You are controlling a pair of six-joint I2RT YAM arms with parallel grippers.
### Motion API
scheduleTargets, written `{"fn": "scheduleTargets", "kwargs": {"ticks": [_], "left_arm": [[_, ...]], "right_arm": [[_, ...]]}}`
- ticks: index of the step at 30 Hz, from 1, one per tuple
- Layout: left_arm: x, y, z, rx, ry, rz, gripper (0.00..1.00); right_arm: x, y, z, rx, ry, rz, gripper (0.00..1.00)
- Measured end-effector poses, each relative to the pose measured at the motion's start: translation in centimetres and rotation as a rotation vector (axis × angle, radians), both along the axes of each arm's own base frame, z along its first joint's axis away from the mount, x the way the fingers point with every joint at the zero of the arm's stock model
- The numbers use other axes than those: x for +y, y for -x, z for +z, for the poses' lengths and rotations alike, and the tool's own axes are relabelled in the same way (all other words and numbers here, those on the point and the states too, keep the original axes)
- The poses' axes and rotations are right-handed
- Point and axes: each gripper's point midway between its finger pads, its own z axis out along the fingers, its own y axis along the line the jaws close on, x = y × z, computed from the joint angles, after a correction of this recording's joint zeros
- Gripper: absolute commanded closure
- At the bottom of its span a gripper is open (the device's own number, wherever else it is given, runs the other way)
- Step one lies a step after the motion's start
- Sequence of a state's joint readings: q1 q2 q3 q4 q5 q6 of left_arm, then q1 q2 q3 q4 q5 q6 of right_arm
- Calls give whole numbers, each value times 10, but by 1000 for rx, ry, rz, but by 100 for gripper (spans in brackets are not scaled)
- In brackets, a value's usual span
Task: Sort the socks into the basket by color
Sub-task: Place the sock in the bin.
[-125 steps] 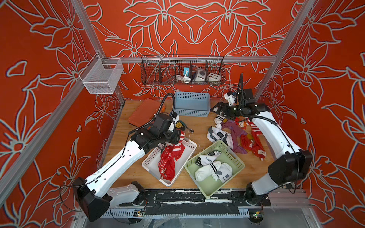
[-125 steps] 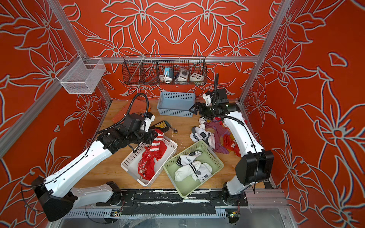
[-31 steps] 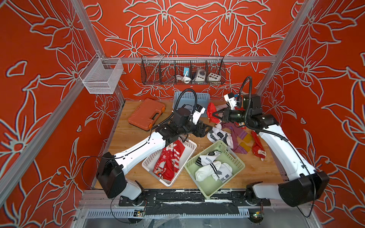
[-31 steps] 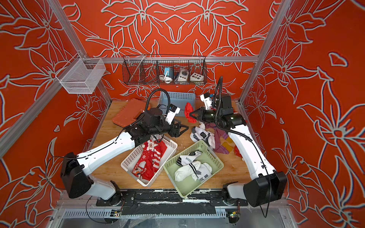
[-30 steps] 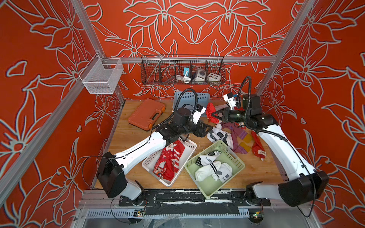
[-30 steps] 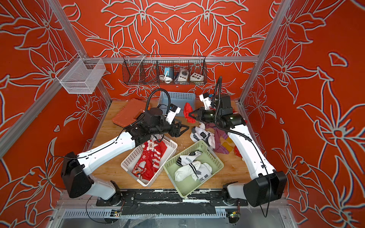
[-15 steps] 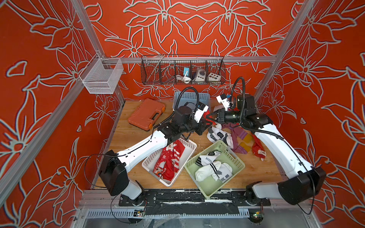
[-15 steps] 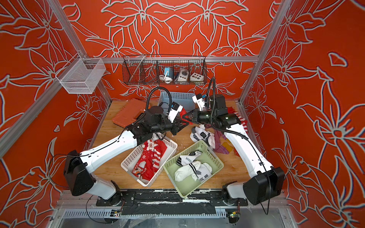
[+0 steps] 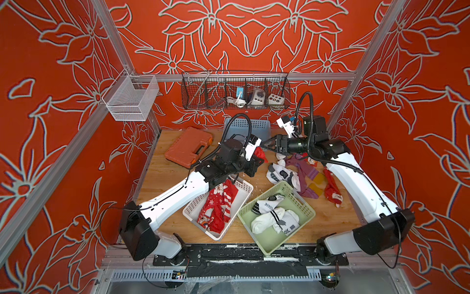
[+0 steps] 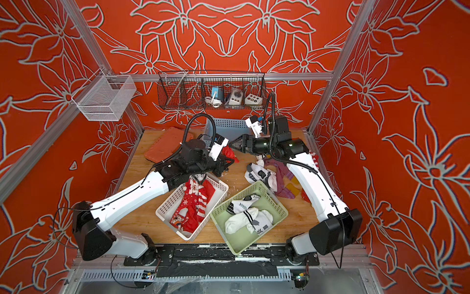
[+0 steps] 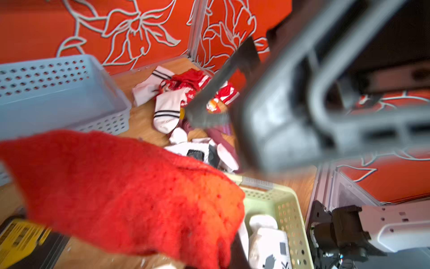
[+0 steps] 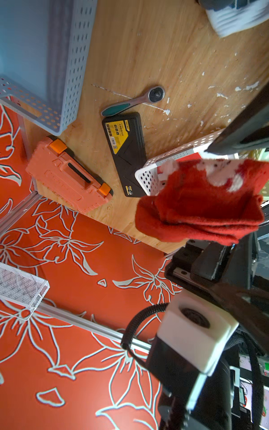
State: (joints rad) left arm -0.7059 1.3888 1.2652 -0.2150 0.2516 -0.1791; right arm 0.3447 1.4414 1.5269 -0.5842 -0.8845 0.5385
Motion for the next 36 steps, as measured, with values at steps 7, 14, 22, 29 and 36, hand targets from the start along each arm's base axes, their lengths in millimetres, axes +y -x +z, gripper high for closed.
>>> {"fn": "scheduleTargets", "kwargs": {"ticks": [7, 14, 22, 29, 36], "left_arm": [[46, 17, -28, 141, -81, 98, 100], [76, 38, -86, 371, -202, 150, 100], [94, 54, -154, 618, -313, 183, 100], [99, 55, -196, 738, -380, 201, 100], [97, 52, -221, 799, -402, 200, 98]], "right_arm": [[-33, -33, -19, 44, 62, -123, 2], [-98, -75, -62, 146, 187, -364, 2], [-169, -103, -128, 250, 427, -613, 2], [-231, -107, -186, 354, 654, -791, 2], [-288, -73, -232, 495, 831, -933, 2]]}}
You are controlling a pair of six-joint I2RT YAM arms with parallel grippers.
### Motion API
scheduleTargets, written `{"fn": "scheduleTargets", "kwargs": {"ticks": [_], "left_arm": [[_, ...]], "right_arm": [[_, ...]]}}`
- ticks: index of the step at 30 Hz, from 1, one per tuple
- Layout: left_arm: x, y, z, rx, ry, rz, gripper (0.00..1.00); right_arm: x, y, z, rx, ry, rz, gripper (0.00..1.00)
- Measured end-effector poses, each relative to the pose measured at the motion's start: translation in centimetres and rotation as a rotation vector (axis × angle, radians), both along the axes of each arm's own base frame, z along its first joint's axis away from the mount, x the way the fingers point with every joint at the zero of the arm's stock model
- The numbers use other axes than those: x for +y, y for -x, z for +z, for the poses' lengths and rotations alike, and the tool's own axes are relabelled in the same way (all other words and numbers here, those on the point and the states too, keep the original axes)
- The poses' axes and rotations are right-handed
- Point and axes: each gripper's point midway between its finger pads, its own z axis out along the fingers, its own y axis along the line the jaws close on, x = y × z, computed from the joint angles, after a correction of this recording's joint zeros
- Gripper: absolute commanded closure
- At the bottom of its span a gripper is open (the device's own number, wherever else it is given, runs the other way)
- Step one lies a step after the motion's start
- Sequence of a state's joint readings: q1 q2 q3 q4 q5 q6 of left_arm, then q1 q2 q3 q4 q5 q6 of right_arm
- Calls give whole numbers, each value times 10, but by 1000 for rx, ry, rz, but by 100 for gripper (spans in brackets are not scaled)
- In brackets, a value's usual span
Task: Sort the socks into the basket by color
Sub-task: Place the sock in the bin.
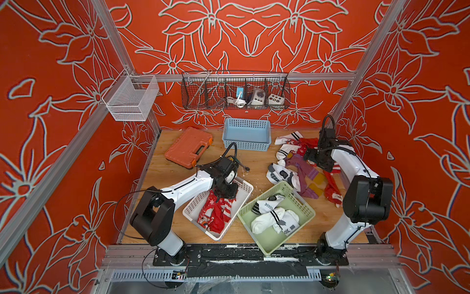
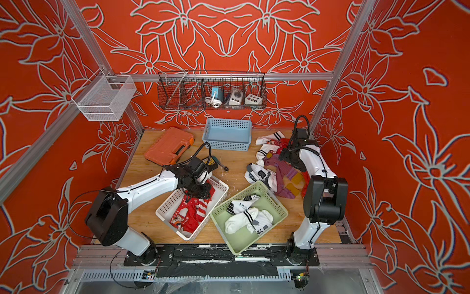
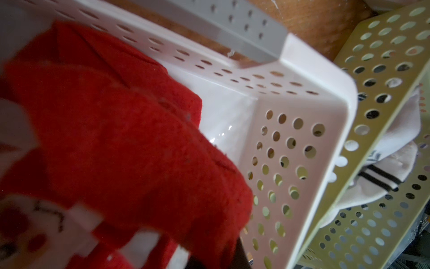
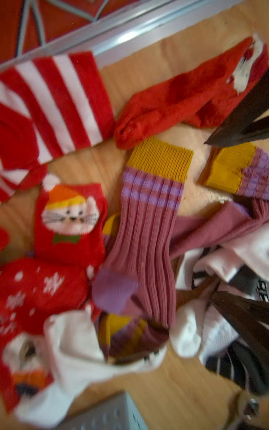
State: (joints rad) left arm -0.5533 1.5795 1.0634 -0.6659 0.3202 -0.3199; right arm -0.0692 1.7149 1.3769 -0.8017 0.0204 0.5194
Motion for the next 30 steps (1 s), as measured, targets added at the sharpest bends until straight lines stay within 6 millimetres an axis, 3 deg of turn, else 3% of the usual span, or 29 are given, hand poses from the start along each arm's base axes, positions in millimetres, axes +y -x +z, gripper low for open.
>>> {"fn": "scheduleTargets", "kwargs": {"ticks": [6, 10, 14, 22, 27, 30], "left_arm": [[-4, -2, -13, 36, 12, -5, 83], [-6, -1, -15, 50, 24, -10, 53], [-8, 0, -11, 52, 38, -10, 35], [-8, -2, 24, -27, 82, -8, 28], [-6, -5, 47, -83, 107, -1, 26], [-1, -5, 59, -115, 112, 14, 26]], "right_arm": [[-42, 41, -25, 100, 84, -122, 2], [-64, 57, -33, 140, 145, -181, 2], [-78, 67, -38, 164, 186, -213, 2], [-97, 68, -50, 173, 203, -262, 4], [-97, 70, -70, 211, 186, -260, 29], [-94, 73, -77, 221, 169, -259, 61]]}}
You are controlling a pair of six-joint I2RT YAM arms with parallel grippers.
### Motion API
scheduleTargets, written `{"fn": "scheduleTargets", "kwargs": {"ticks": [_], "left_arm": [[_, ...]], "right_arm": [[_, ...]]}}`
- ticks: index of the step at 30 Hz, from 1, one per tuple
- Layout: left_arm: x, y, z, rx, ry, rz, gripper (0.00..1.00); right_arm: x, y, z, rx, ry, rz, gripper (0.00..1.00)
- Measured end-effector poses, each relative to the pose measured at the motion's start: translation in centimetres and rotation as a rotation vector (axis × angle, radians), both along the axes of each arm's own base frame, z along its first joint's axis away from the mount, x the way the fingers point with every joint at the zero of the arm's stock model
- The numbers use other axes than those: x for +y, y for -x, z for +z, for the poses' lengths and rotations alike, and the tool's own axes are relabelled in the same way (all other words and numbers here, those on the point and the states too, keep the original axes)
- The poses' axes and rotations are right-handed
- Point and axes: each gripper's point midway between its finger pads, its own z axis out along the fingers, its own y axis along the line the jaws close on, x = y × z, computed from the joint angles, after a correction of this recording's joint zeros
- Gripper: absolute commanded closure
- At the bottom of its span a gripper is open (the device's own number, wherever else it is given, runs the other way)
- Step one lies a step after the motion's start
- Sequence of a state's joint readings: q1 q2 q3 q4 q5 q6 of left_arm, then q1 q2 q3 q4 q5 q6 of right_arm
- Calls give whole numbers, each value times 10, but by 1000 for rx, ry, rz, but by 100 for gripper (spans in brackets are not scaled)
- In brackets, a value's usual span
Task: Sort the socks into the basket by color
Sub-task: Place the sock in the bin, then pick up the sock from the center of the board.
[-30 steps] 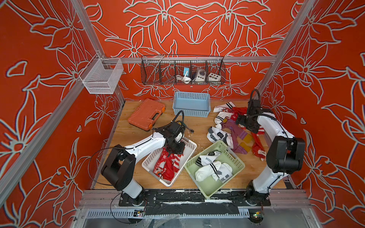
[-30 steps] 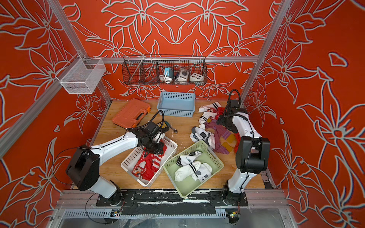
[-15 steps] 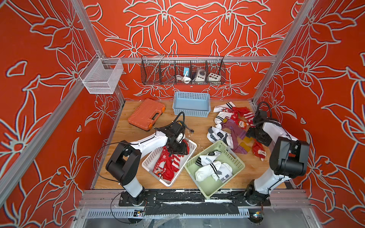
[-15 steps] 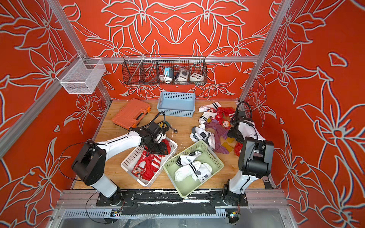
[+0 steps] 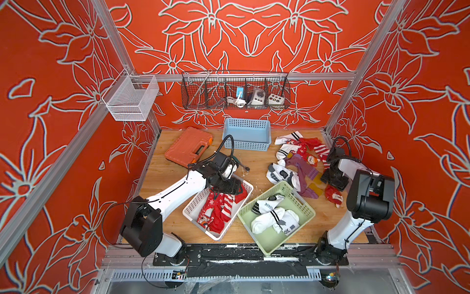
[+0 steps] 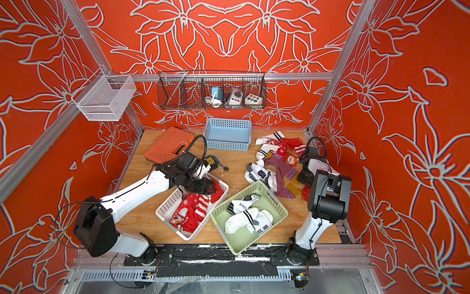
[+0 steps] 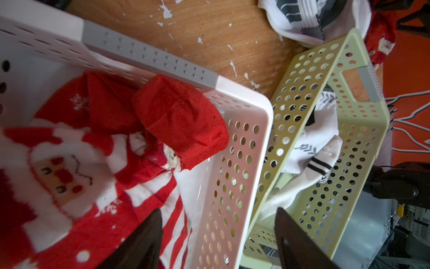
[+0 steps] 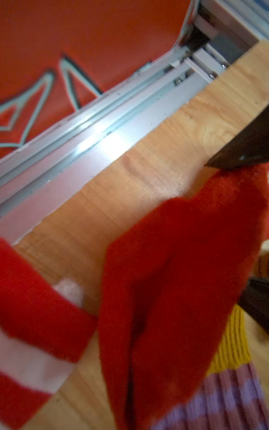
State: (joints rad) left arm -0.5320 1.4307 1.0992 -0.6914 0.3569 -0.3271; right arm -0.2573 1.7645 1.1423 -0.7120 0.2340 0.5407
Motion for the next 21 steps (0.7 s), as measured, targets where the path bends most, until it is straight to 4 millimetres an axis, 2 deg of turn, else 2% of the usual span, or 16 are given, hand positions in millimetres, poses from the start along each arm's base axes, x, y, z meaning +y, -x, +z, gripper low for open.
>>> {"fn": "scheduleTargets", "kwargs": {"ticks": [2, 4, 9, 15, 21], "left_arm": [[4, 0, 8, -23, 5, 13, 26], [7, -1, 17, -50, 9, 28, 26], [14, -4, 42, -134, 24, 55, 26], [20, -6, 75, -244, 60, 80, 26], [16, -13, 98, -320, 107, 87, 26]], "right_arm": [[1, -1, 0, -7, -5, -1, 86], [1, -3, 0, -17, -10, -5, 99], [5, -6, 8, -56, -27, -12, 100], [13, -16, 38, -170, -59, -2, 100], [34, -29, 69, -301, -114, 47, 100]]}}
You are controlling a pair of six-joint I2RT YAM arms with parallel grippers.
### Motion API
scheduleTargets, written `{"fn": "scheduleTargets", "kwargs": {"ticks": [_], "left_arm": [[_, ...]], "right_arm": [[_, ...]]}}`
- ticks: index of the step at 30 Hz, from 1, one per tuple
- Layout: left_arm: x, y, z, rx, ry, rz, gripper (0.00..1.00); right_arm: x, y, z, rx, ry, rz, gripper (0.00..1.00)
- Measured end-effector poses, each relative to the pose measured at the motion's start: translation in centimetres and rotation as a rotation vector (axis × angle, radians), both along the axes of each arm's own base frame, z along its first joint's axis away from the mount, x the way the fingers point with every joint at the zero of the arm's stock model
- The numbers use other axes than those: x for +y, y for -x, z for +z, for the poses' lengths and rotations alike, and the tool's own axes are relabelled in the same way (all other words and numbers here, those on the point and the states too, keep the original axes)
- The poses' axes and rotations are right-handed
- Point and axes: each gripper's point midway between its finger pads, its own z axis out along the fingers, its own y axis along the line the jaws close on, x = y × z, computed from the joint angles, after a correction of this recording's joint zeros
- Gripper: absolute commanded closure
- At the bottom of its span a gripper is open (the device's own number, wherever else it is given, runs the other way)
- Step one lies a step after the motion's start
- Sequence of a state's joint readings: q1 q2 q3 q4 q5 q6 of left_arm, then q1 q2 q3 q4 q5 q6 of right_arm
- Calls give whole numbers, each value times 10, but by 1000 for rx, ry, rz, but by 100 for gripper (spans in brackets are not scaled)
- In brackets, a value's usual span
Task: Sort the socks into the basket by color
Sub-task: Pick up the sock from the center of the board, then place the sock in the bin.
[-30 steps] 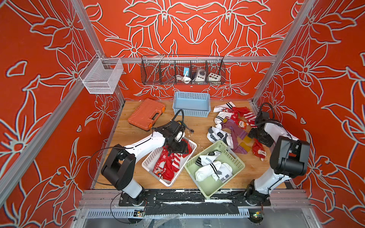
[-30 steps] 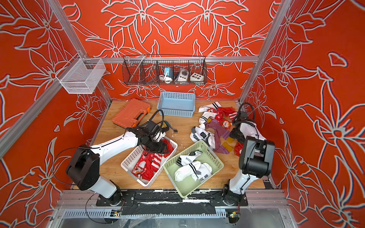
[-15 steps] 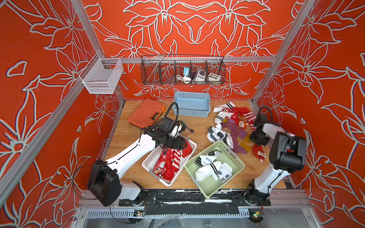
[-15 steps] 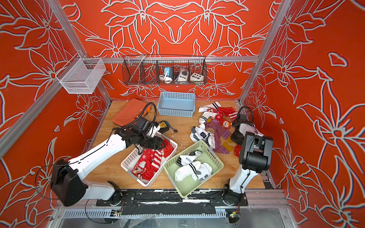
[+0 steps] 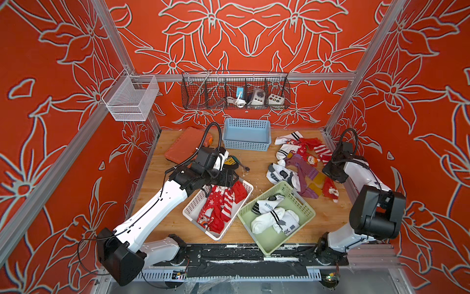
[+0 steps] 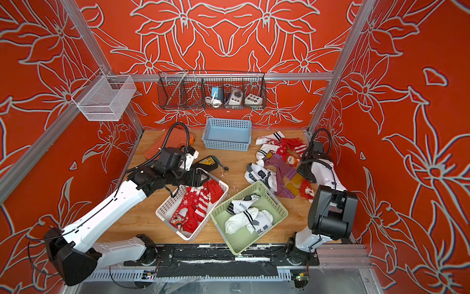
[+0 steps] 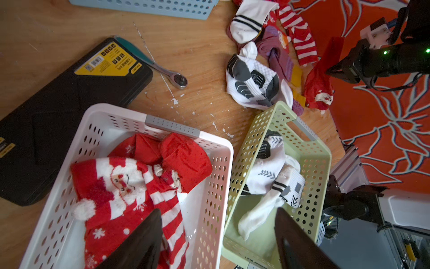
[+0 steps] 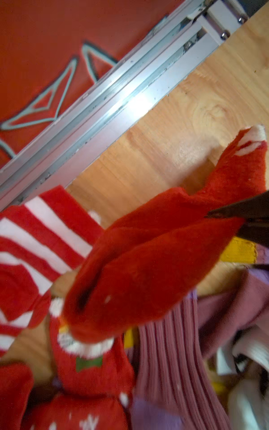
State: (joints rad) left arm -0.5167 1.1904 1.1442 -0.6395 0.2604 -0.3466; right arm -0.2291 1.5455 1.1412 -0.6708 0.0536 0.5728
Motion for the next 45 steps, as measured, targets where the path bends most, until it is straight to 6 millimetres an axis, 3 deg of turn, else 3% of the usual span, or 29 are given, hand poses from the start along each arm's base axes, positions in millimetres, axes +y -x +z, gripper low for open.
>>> {"fn": "scheduleTargets", "kwargs": {"ticks": [16, 23, 28, 36, 45], "left_arm": [[-29, -23, 22, -84, 134, -47, 26], [-50, -37, 22, -110, 183, -92, 26], [-75, -42, 33, -180, 214, -151, 25], [-111, -46, 53, -294, 264, -235, 23], [-141, -52, 55, -385, 268, -315, 23]], "right_arm": [[111, -41, 107, -369, -184, 333, 100], [157, -38, 138, -456, -297, 478, 100], [188, -35, 155, -502, -414, 569, 100], [231, -27, 178, -556, -595, 685, 100], [274, -10, 206, -592, -740, 822, 100]]}}
